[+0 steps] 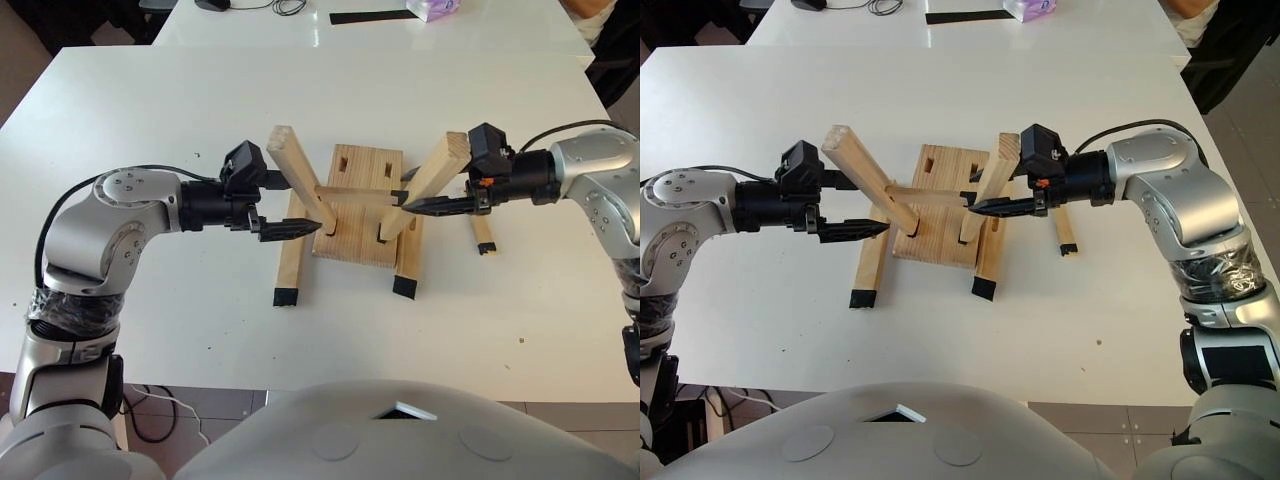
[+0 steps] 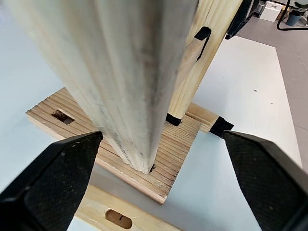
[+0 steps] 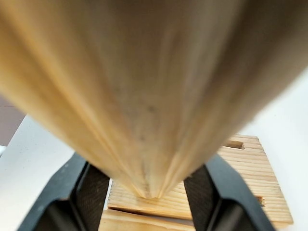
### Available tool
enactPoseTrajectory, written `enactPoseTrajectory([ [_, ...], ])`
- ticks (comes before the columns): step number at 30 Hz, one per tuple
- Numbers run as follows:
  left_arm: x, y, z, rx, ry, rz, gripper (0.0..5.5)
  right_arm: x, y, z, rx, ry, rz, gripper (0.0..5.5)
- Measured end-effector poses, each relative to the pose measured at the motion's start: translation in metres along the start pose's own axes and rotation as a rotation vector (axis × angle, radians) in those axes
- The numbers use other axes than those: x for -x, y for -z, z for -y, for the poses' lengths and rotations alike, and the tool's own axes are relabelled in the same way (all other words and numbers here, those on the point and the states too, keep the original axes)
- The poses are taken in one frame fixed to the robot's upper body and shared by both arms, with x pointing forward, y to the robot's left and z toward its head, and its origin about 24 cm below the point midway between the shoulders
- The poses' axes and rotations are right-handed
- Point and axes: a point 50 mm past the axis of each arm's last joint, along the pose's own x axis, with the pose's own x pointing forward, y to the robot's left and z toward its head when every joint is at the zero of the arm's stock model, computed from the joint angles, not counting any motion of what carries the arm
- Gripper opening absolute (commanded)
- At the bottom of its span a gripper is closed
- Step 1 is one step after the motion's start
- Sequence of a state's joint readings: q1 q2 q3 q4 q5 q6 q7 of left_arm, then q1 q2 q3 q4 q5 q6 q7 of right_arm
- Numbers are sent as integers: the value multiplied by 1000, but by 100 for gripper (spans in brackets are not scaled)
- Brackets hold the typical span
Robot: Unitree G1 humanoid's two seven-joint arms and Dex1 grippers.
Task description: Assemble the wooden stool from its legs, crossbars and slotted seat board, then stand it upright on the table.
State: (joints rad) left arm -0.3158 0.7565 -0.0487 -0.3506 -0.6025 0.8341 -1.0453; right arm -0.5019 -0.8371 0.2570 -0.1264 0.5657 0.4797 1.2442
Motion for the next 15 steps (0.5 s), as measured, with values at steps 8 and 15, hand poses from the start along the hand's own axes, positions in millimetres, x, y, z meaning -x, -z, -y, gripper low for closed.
enactPoseTrajectory([
  [8,-5,-2,-1,-18,-30,-18,462,-1,7,0,10,18,15,206],
  [15,-3,9,5,-52,-49,-6,462,-6,21,-10,57,56,61,206],
])
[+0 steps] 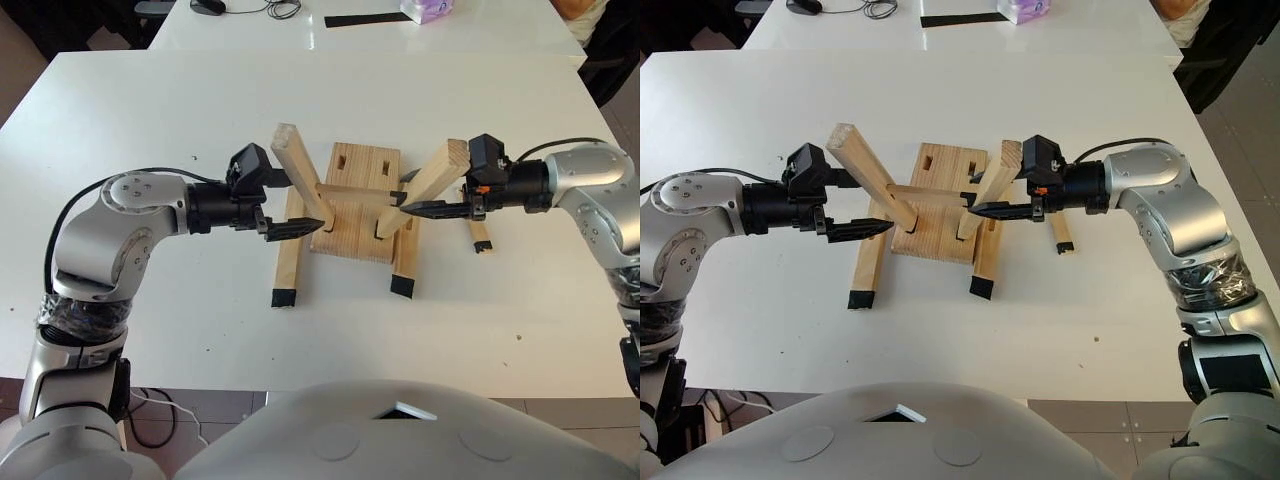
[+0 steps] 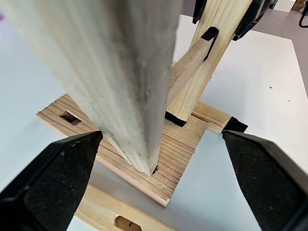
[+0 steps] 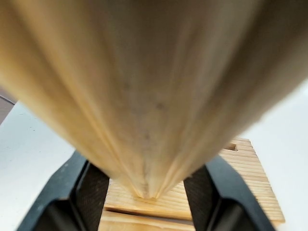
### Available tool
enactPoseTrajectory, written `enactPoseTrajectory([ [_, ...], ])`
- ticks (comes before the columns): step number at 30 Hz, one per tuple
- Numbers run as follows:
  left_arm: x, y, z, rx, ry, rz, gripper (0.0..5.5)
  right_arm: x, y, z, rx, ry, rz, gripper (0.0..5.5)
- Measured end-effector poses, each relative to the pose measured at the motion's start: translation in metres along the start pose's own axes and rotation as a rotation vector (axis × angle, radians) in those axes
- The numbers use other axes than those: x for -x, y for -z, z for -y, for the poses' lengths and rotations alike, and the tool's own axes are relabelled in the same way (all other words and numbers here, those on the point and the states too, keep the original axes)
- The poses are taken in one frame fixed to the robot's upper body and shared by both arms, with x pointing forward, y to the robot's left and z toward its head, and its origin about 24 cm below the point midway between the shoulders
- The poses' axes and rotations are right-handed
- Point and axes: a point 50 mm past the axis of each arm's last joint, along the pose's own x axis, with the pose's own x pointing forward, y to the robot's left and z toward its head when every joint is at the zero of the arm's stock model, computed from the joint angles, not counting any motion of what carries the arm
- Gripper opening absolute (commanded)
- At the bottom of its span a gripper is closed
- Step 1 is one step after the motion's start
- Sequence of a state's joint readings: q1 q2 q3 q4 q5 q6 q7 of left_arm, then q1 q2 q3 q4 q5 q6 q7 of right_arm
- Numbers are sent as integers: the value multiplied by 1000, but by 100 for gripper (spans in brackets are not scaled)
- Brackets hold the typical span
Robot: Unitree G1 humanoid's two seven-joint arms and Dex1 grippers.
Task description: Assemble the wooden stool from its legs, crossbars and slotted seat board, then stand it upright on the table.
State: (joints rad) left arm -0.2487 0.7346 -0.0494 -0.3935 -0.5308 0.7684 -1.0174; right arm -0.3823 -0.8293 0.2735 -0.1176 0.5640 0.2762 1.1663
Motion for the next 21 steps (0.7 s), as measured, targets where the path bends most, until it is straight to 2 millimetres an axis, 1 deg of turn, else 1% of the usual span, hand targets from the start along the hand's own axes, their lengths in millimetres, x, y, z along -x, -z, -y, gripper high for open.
enactPoseTrajectory([
  [3,0,7,2,13,-4,-5,462,-3,5,-4,22,24,17,206],
  [10,1,8,1,9,-21,-11,462,-10,8,-9,23,54,55,206],
  [11,1,8,1,9,-25,-11,462,-11,8,-10,22,57,60,244],
  [12,1,9,1,9,-28,-11,462,-11,8,-10,22,61,60,253],
  [13,-2,8,2,12,-13,2,462,-18,20,-14,-11,51,-7,277],
  [15,-11,6,8,24,33,50,462,-42,64,-43,-188,-45,-148,302],
  [16,-17,3,14,20,87,80,462,-50,73,-55,-235,-92,-172,321],
  [17,-21,0,18,20,114,106,462,-60,70,-64,-233,-151,-147,321],
  [18,-25,-2,21,20,141,129,462,-63,67,-68,-231,-174,-138,321],
  [21,-26,-5,23,17,164,145,462,-56,62,-69,-236,-165,-143,321],
])
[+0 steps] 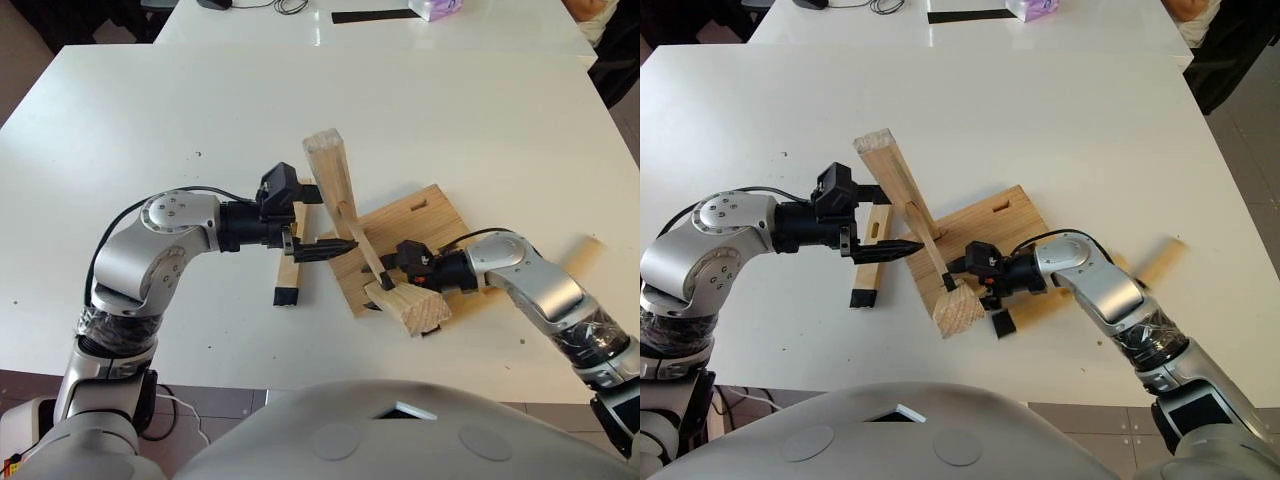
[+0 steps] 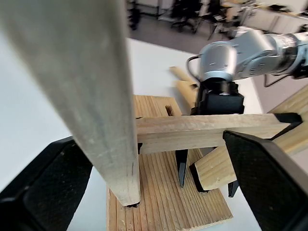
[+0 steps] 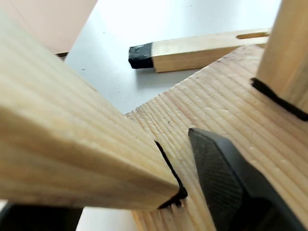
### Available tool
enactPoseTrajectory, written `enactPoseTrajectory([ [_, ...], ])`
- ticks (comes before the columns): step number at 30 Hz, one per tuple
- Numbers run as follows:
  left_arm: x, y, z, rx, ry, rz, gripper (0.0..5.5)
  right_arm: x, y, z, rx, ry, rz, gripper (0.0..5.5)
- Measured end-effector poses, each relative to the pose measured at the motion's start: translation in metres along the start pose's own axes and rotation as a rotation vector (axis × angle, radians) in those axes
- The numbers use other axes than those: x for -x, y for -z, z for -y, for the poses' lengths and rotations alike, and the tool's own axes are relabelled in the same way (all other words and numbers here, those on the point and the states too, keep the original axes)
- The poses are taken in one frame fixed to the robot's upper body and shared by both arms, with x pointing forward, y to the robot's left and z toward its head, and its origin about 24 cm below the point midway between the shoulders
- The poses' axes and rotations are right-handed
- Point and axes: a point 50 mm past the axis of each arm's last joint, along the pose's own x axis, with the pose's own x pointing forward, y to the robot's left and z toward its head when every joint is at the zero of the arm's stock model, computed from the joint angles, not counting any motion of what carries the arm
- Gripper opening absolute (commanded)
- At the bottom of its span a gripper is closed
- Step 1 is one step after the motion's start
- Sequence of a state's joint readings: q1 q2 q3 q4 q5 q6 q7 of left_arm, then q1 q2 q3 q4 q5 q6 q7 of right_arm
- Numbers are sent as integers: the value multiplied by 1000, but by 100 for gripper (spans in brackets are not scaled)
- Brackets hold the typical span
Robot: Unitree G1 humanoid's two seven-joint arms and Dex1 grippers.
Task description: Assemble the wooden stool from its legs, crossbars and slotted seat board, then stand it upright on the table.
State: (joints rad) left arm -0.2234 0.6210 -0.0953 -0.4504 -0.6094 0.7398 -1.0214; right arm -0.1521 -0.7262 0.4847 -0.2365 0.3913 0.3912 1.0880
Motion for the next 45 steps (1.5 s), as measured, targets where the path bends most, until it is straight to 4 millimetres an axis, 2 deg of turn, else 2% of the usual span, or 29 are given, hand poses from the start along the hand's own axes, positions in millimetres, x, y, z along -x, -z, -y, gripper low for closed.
enactPoseTrajectory([
  [5,14,-4,-1,-6,-29,24,462,41,1,16,-3,234,-33,321],
  [7,17,-4,-2,-7,-46,24,462,50,2,19,-8,322,-2,321],
  [9,19,-1,-3,8,-68,24,462,68,2,23,-19,473,47,321],
  [12,17,5,4,41,-47,34,462,118,-15,33,13,726,182,321],
  [16,21,12,9,69,-83,43,462,177,-12,47,-30,967,219,321],
  [17,21,12,8,70,-89,44,462,185,-13,47,-27,1001,228,321],
  [20,21,11,8,53,-103,58,462,189,-14,46,-31,1016,278,321],
  [25,20,13,8,50,-107,63,462,167,-4,39,-77,980,326,321],
  [27,21,14,6,52,-113,62,462,165,-1,37,-80,990,301,321],
  [35,34,19,2,42,-199,75,462,193,28,39,-74,1160,73,321],
  [37,36,24,3,56,-227,77,462,204,37,35,-83,1216,31,321],
  [38,37,26,5,58,-243,83,462,217,43,30,-90,1279,15,321],
  [42,44,34,11,81,-313,94,462,280,75,7,-165,1603,-127,321],
  [45,47,36,15,88,-345,107,462,317,97,-11,-243,1861,-246,321],
])
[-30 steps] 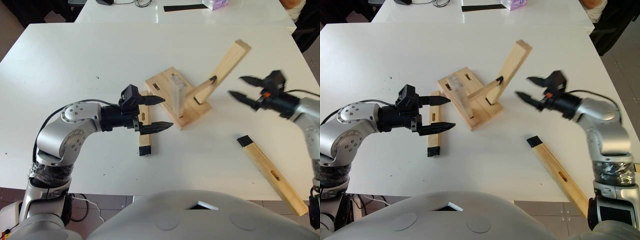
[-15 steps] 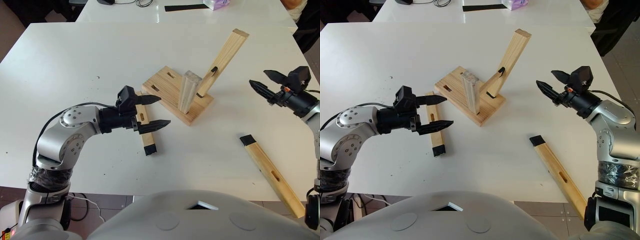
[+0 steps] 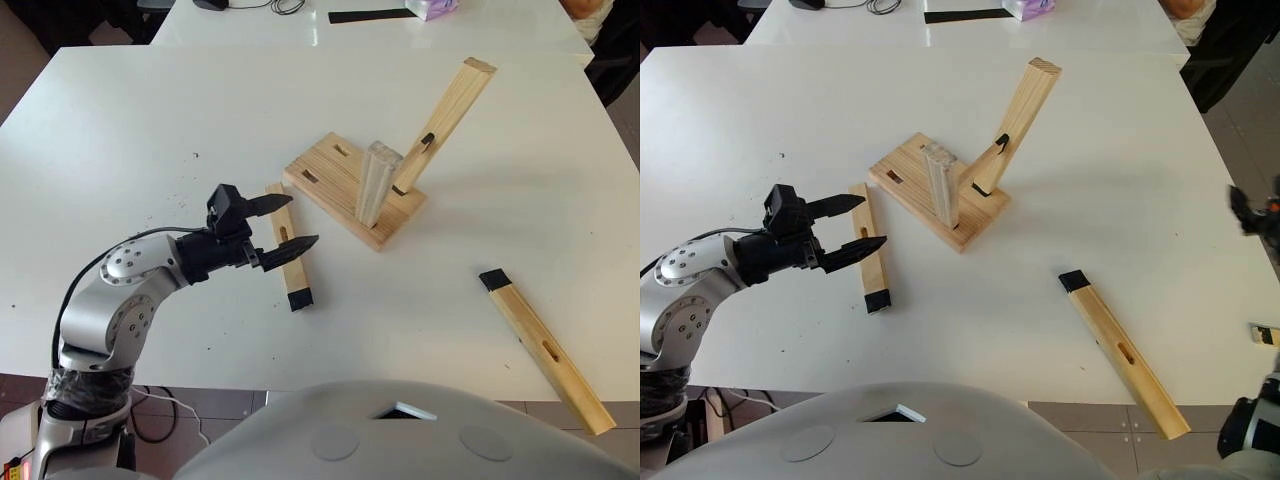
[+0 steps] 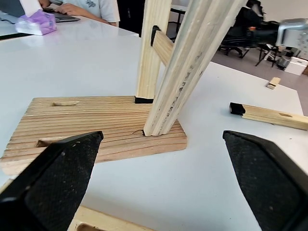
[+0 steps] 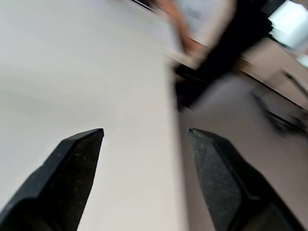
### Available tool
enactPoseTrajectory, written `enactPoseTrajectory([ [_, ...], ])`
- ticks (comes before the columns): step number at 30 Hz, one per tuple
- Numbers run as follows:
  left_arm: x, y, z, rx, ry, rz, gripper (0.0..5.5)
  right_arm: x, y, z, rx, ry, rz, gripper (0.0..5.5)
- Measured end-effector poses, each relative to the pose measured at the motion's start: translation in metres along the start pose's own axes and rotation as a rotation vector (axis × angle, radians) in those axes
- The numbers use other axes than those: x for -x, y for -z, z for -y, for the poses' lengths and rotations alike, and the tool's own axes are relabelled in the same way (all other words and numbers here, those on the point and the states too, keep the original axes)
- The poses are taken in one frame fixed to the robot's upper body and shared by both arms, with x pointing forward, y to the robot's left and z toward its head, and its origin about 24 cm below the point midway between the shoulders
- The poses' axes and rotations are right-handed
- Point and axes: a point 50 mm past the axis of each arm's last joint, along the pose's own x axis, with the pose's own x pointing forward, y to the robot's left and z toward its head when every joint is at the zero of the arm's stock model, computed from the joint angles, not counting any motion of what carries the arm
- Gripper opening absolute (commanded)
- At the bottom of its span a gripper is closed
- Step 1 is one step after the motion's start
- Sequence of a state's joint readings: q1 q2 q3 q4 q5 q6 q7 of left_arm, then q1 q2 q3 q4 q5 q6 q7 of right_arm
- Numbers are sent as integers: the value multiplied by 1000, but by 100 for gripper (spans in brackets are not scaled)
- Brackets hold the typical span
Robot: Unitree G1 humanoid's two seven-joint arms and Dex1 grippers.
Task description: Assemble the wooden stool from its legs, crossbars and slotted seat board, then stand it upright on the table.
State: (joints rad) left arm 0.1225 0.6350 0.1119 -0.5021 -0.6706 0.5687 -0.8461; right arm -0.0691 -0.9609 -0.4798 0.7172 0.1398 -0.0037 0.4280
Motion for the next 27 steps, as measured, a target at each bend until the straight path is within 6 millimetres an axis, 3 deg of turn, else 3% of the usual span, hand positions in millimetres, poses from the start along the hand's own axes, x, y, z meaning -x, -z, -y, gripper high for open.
enactPoseTrajectory([
  [2,2,2,2,9,-25,9,462,8,21,30,12,229,-104,321],
  [5,1,0,4,-7,-37,27,462,35,49,68,34,529,-239,321],
  [8,0,-2,6,-16,-36,38,462,64,68,91,69,723,-339,321],
  [16,-1,-2,9,-17,-39,56,462,108,102,106,74,894,-508,321],
  [27,-1,-2,12,-22,-26,56,462,112,110,103,44,835,-536,321],
])
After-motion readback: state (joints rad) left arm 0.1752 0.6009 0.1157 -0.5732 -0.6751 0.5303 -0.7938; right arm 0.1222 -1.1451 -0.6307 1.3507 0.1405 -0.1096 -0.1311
